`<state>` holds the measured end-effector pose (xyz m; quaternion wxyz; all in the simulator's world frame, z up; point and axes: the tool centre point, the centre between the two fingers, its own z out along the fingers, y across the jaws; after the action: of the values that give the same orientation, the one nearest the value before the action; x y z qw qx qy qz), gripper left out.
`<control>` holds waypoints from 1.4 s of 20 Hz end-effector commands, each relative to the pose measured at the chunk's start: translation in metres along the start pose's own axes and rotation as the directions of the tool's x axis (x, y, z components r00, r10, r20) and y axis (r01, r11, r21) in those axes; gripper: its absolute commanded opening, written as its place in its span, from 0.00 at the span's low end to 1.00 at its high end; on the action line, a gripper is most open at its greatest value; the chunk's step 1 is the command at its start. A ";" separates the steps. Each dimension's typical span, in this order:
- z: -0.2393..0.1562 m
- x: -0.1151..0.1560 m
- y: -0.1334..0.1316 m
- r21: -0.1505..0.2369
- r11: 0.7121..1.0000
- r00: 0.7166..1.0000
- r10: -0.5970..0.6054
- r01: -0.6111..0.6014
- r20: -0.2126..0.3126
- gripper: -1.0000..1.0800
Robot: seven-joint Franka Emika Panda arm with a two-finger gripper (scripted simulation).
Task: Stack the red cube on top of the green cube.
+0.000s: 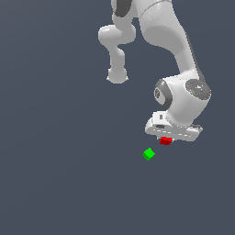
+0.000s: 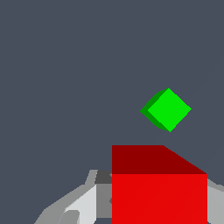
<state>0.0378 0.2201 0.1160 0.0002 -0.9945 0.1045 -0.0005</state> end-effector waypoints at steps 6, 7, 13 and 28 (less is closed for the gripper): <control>0.000 0.003 0.003 0.000 1.000 1.000 0.000 0.000 0.000 0.00; 0.002 0.004 0.005 0.000 1.000 1.000 0.000 0.000 0.000 0.00; 0.026 0.023 0.027 -0.001 1.000 1.000 0.000 0.000 0.000 0.00; 0.055 0.049 0.053 -0.001 1.000 1.000 0.000 0.000 0.001 0.96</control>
<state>0.0743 0.1574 0.0604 -0.0003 -0.9945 0.1047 0.0003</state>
